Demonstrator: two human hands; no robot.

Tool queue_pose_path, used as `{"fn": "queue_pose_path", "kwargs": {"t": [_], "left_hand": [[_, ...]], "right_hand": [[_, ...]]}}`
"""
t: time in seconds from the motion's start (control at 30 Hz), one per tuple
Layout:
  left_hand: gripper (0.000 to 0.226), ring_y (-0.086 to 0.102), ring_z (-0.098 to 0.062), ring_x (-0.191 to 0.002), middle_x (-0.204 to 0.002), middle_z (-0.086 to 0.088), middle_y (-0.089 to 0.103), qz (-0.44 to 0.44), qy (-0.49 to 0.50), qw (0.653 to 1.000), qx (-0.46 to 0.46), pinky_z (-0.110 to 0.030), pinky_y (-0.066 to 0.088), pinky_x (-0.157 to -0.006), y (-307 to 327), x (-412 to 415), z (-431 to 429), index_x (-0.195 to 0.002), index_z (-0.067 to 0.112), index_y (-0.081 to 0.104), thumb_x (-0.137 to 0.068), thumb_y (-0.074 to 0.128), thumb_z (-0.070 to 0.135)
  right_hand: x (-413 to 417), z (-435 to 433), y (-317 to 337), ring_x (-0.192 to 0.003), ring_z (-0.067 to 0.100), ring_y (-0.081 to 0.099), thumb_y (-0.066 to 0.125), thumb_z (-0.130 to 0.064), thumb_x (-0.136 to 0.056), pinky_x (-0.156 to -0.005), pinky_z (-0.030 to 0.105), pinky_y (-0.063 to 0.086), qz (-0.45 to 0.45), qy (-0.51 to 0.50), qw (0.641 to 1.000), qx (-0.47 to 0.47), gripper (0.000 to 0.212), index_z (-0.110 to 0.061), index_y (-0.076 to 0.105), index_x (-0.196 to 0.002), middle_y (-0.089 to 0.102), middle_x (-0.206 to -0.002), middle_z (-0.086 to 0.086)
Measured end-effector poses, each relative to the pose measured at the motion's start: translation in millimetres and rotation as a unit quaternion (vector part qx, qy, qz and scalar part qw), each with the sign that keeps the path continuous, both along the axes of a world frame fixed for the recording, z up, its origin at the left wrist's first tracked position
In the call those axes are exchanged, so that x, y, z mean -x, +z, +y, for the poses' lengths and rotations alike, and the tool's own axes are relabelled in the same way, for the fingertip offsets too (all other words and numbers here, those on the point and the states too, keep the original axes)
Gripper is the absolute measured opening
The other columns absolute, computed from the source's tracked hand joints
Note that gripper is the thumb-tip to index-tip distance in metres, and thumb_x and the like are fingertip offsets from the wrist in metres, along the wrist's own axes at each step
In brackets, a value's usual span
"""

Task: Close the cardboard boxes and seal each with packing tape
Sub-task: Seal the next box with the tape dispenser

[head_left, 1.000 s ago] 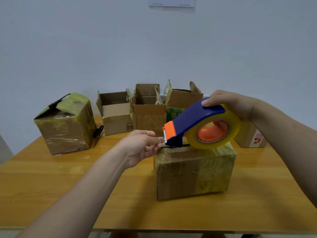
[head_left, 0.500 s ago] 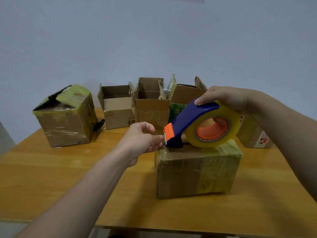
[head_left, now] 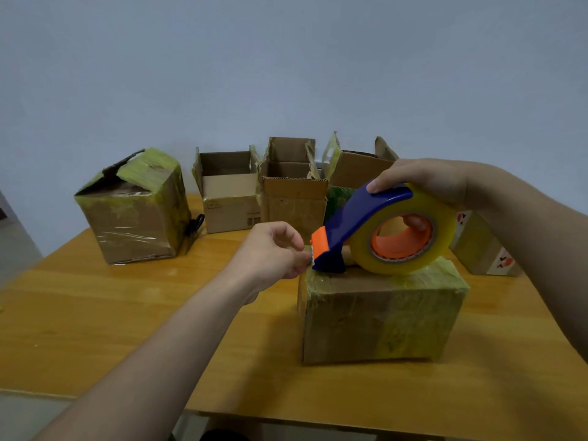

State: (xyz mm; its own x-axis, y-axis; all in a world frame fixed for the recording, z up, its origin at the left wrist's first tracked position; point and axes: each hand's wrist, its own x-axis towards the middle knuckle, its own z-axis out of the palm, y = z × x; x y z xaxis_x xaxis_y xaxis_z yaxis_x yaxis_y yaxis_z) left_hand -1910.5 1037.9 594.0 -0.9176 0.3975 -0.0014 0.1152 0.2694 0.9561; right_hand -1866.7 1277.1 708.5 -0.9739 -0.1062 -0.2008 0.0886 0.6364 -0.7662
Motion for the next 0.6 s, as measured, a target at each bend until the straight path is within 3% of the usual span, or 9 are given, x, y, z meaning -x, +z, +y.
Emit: {"fn": "queue_pose_path", "kwargs": {"t": [0.1,0.2,0.3,0.37,0.5,0.6], "left_hand": [[0.010,0.067,-0.013,-0.071,-0.078,0.000,0.073,0.070,0.002,0.996,0.052,-0.030,0.059,-0.066,-3,-7,3,-0.093,0.019,0.070,-0.095,0.073,0.010],[0.017,0.064,-0.011,-0.096,-0.106,0.006,0.066,0.116,0.026,0.989,0.089,-0.030,0.056,-0.077,-18,-13,7,-0.108,0.039,0.062,-0.099,0.068,0.025],[0.036,0.058,-0.015,-0.110,-0.121,0.003,0.056,-0.013,0.051,0.998,-0.027,-0.035,0.052,-0.089,-37,-8,7,-0.126,0.041,0.055,-0.101,0.063,0.016],[0.040,0.057,-0.015,-0.113,-0.122,0.003,0.058,-0.027,0.088,0.992,-0.083,-0.034,0.050,-0.089,-43,-3,9,-0.127,0.038,0.058,-0.102,0.054,0.006],[0.031,0.053,-0.016,-0.130,-0.141,0.006,0.055,-0.023,0.083,0.983,-0.160,-0.044,0.048,-0.108,-38,-12,34,-0.136,0.043,0.055,-0.113,0.036,0.033],[0.032,0.061,-0.013,-0.116,-0.130,0.005,0.061,-0.108,0.032,0.975,-0.193,-0.042,0.053,-0.103,-42,-22,47,-0.128,0.046,0.057,-0.114,0.029,0.042]], "right_hand": [[-1,-7,2,-0.051,0.011,0.066,0.060,-0.039,-0.091,-0.057,0.027,0.052,-0.011,-0.026,0.999,-0.015,0.028,-0.013,0.070,-0.089,0.073,-0.066,0.001],[-1,-9,3,-0.042,0.013,0.060,0.053,-0.038,-0.099,-0.053,0.026,0.047,-0.033,-0.041,0.998,-0.020,0.034,-0.010,0.069,-0.087,0.068,-0.059,0.002],[-4,-11,3,-0.043,0.015,0.059,0.056,-0.039,-0.096,-0.056,0.028,0.047,-0.041,-0.049,0.998,-0.017,0.035,-0.010,0.070,-0.085,0.069,-0.061,0.006],[-4,-13,3,-0.045,0.016,0.059,0.057,-0.040,-0.095,-0.056,0.028,0.048,-0.043,-0.058,0.997,-0.017,0.034,-0.010,0.071,-0.086,0.069,-0.064,0.007],[-4,-14,3,-0.041,0.015,0.058,0.055,-0.040,-0.097,-0.050,0.025,0.048,-0.050,-0.061,0.997,-0.026,0.036,-0.008,0.069,-0.089,0.068,-0.060,0.005],[-6,-12,3,-0.040,0.012,0.060,0.053,-0.037,-0.099,-0.044,0.022,0.048,-0.049,-0.064,0.997,-0.017,0.033,-0.009,0.067,-0.088,0.068,-0.058,0.002]]}}
